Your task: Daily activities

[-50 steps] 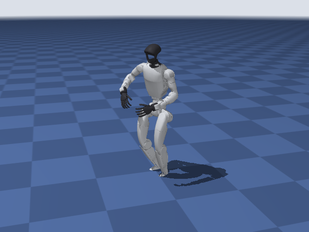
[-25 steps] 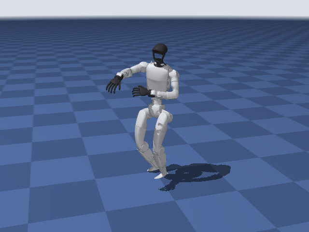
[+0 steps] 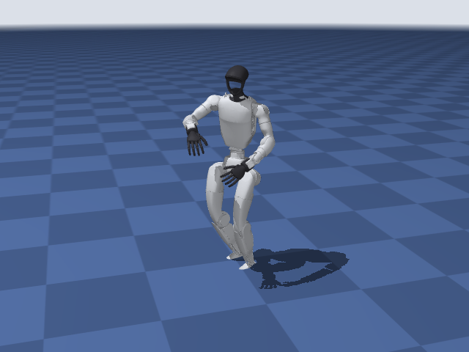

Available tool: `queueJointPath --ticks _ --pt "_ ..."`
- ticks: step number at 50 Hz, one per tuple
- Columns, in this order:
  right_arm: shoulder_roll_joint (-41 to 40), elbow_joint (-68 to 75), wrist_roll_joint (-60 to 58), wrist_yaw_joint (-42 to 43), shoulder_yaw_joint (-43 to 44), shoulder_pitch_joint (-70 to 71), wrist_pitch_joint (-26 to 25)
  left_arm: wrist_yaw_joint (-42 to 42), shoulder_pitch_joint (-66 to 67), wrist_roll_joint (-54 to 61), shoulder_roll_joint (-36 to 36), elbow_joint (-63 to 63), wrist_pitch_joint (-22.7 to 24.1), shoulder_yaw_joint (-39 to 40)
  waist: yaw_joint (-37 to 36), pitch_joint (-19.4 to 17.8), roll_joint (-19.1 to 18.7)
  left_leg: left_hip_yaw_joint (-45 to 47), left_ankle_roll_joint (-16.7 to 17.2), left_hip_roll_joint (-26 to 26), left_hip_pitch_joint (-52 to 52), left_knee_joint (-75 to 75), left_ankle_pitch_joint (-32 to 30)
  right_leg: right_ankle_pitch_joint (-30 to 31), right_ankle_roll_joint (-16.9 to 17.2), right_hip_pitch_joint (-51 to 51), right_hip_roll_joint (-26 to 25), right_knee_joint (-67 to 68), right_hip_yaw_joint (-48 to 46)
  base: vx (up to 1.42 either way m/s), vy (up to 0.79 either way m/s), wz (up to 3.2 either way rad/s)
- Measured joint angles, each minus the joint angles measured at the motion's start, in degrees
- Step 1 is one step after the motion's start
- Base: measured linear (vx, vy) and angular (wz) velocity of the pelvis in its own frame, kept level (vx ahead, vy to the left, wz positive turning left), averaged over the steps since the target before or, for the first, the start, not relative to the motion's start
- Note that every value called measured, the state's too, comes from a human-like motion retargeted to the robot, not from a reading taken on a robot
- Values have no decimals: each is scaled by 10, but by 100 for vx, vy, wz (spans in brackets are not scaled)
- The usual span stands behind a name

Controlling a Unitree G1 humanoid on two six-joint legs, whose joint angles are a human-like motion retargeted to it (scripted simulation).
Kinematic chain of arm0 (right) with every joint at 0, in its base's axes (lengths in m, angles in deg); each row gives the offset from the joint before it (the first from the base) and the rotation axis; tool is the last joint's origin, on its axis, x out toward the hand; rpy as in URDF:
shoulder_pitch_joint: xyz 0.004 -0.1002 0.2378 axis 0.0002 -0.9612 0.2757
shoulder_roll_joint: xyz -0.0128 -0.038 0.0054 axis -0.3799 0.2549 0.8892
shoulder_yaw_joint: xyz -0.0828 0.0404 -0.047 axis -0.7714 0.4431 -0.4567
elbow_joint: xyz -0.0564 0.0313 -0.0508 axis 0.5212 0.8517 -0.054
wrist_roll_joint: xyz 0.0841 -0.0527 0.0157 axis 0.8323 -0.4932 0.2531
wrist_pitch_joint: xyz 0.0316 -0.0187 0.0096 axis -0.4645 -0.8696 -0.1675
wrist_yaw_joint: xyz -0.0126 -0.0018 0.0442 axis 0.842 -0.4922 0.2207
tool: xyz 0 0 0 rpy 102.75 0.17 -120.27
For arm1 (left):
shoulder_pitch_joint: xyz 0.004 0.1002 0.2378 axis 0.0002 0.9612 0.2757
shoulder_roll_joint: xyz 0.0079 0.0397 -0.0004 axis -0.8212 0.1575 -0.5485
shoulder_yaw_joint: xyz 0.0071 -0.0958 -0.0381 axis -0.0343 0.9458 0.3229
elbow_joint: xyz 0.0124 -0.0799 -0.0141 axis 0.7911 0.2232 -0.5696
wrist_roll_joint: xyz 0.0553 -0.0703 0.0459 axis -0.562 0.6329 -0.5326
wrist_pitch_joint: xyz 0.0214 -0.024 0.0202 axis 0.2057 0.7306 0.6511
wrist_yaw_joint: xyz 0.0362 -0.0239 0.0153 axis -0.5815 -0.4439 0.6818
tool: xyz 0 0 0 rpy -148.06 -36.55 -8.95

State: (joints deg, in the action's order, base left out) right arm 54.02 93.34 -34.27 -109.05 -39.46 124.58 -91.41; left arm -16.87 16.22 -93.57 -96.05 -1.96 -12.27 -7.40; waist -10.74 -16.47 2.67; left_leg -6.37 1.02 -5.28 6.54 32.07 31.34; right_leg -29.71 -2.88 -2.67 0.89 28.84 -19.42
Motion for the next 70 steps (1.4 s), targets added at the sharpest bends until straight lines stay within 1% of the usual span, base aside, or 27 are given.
queueJointPath --ticks 2,5,7,10,15,20,27,36,47,55,62,70 --pt "-13 12 14 -11 1 -50 -2 5 4 -5 -2 43 -12 3 6 -13 -10 -2 0 -2 3 18 3 0 5 1 6 17 -5 -1 2 11" --pt "-30 31 31 -24 11 -130 -4 18 4 -12 -3 124 -28 8 19 -18 -16 -4 1 -4 6 27 9 -5 7 4 9 30 -8 4 0 9" --pt "-43 48 33 -30 27 -193 -1 32 -9 -19 0 205 -24 2 25 5 -3 -5 4 -8 -5 -39 -17 2 4 11 10 2 -5 9 -2 6" --pt "-57 86 34 -35 35 -256 -9 46 2 -25 2 255 -38 5 34 -9 -11 -7 3 -12 -3 -19 -13 -2 8 14 20 27 -10 0 0 0" --pt "-88 174 24 -37 42 -340 -16 68 17 -30 15 326 -46 0 46 -11 -15 -6 4 -20 -3 -19 -13 -11 9 21 31 46 -13 0 0 0" --pt "-122 277 15 -31 44 -393 -21 87 32 -30 27 363 -47 -10 51 -6 -17 -6 7 -27 -5 -35 -22 -18 9 29 42 56 -15 0 0 0" --pt "-159 401 15 -6 56 -431 -21 98 43 -25 34 376 -48 -16 55 2 -14 -6 11 -39 -13 -69 -41 -27 8 38 58 66 -16 0 0 0" --pt "-178 475 40 39 85 -440 -9 90 52 -14 33 365 -44 -8 60 4 -7 -8 14 -54 -31 -119 -68 -36 9 49 78 82 -14 0 0 0" --pt "-177 485 95 80 140 -446 2 86 73 24 34 319 -39 16 67 -2 0 -13 13 -76 -67 -193 -105 -49 12 62 108 117 -1 0 0 0" --pt "-174 489 156 118 192 -453 4 81 119 93 35 240 -32 44 69 -13 6 -20 11 -94 -106 -263 -139 -61 14 76 133 157 16 0 0 0" --pt "-183 481 218 151 219 -452 12 96 186 189 20 71 -22 56 70 -22 12 -26 12 -106 -147 -336 -174 -67 17 91 154 200 34 0 2 1" --pt "-210 452 270 158 199 -420 20 170 248 318 -33 -149 -33 38 74 -31 26 -23 18 -121 -164 -343 -179 -57 25 105 172 252 57 -1 6 5"
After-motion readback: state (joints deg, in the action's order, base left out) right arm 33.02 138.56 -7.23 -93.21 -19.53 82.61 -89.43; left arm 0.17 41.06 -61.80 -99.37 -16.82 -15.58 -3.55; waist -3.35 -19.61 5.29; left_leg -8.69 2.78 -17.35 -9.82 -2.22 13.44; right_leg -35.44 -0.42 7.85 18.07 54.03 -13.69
